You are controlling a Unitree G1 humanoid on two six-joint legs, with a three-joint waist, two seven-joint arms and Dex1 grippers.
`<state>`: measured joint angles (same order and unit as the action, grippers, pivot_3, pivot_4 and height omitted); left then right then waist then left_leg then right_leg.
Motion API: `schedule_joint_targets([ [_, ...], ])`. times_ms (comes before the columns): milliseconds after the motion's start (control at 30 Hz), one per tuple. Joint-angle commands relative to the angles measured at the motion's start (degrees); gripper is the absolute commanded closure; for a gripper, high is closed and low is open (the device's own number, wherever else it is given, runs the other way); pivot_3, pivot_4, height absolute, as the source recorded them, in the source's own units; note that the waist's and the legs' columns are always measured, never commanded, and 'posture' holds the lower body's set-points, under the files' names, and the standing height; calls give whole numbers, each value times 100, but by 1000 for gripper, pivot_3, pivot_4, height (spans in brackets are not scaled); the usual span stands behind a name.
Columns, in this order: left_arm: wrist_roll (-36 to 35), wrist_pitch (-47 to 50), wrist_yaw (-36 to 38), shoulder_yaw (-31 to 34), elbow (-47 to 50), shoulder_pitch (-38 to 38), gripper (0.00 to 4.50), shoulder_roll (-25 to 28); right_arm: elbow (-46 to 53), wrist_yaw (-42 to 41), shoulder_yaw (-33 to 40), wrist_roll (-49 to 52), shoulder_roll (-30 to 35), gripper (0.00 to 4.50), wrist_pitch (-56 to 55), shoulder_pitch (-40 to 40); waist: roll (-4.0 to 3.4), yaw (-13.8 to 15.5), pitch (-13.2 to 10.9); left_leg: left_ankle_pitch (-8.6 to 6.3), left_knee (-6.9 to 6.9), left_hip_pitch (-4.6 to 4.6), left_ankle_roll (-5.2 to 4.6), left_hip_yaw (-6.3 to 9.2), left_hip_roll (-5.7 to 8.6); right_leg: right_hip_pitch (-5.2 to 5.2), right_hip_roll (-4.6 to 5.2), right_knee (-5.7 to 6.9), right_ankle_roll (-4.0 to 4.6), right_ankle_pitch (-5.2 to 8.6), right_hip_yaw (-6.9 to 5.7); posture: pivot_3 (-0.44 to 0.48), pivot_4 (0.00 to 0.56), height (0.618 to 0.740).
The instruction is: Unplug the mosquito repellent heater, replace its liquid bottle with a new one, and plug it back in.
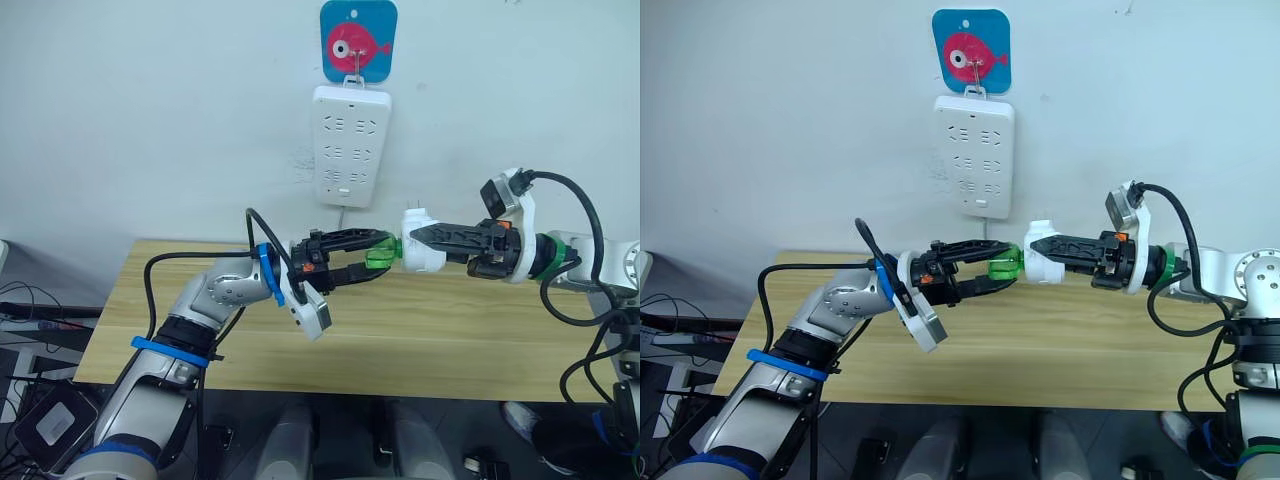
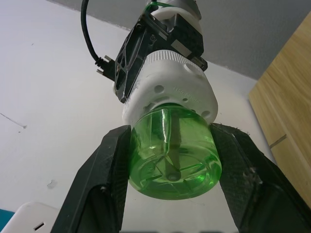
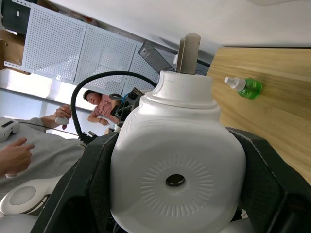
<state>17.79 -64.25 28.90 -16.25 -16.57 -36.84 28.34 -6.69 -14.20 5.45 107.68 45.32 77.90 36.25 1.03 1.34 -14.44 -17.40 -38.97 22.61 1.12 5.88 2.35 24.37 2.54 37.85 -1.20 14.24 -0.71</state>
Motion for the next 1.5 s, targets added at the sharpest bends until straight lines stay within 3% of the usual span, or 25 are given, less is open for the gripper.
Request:
schedule_joint_targets([
  [33, -427, -6, 17, -131, 145, -46, 2271, 40, 288, -169, 23, 208, 139, 1456, 41, -57, 0, 0, 0, 0, 0, 0, 0, 0, 0, 0, 0, 0, 0, 0, 0, 50, 267, 740],
  [200, -1233, 466, 473, -496, 429, 28, 2271, 154, 506, -446, -19, -95, 204, 1456, 152, -131, 0, -1, 0, 0, 0, 0, 0, 1, 0, 0, 0, 0, 0, 0, 0, 55, 265, 740],
  [300, -3813, 3186, 1585, -951, 1735, 336, 2271, 324, 627, -704, -12, -417, 264, 1456, 209, -206, -1, -15, 0, 3, 0, 1, 5, 3, -1, 0, 0, -3, 0, 0, 1, 60, 262, 740],
  [400, -6424, 6590, 1853, -845, 2900, 277, 2271, 790, 679, -1037, 23, -742, 371, 1456, 259, -271, 0, -29, -3, 5, -4, 8, 9, 22, -1, 1, 1, -7, 0, 0, -8, 61, 260, 740],
  [533, -9861, 10180, 1559, -234, 2725, 35, 2271, 1319, 732, -1471, 36, -1165, 462, 1456, 296, -335, -1, -84, -3, 0, -4, 8, -3, 38, 0, -4, -3, -7, 0, 1, -16, 66, 256, 740],
  [600, -10690, 11163, 1340, 59, 2107, 38, 2271, 1328, 753, -1642, 46, -1393, 493, 1456, 293, -361, 0, -133, -3, 0, -4, 5, -3, 39, 2, -4, -6, -3, -1, 1, -17, 61, 251, 740],
  [867, -10263, 12562, 2010, 786, 1716, 709, 2271, 1570, 407, -2096, 376, -2434, 837, 1456, 154, -528, -1, -163, -5, 8, -1, -7, 11, 22, -2, 2, -33, 17, -4, 4, -3, 56, 246, 740],
  [1067, -9418, 12523, 2302, 1076, 1968, 1084, 2271, 1512, 189, -1939, -331, -4932, 1228, 1456, -1023, -1083, -1, -147, -4, 13, -2, -9, 20, 11, -1, 1, -30, 14, -4, 4, 8, 61, 238, 740],
  [1200, -8691, 12072, 2111, 1109, 2144, 1266, 2271, 1079, -759, -1562, -1195, -7087, 1227, 1456, -2402, -1239, -7, -116, -1, 16, -2, -10, 25, -3, 1, 5, -22, 13, -4, 4, 16, 73, 234, 740],
  [1500, -8367, 12211, 2181, 1375, 2452, 1355, 2271, 803, -2061, -1909, -1398, -8538, 772, 1456, -3011, -1051, -8, -140, 0, 20, -1, -18, 32, -26, -10, 8, -18, 17, -2, 3, 16, 93, 238, 740],
])
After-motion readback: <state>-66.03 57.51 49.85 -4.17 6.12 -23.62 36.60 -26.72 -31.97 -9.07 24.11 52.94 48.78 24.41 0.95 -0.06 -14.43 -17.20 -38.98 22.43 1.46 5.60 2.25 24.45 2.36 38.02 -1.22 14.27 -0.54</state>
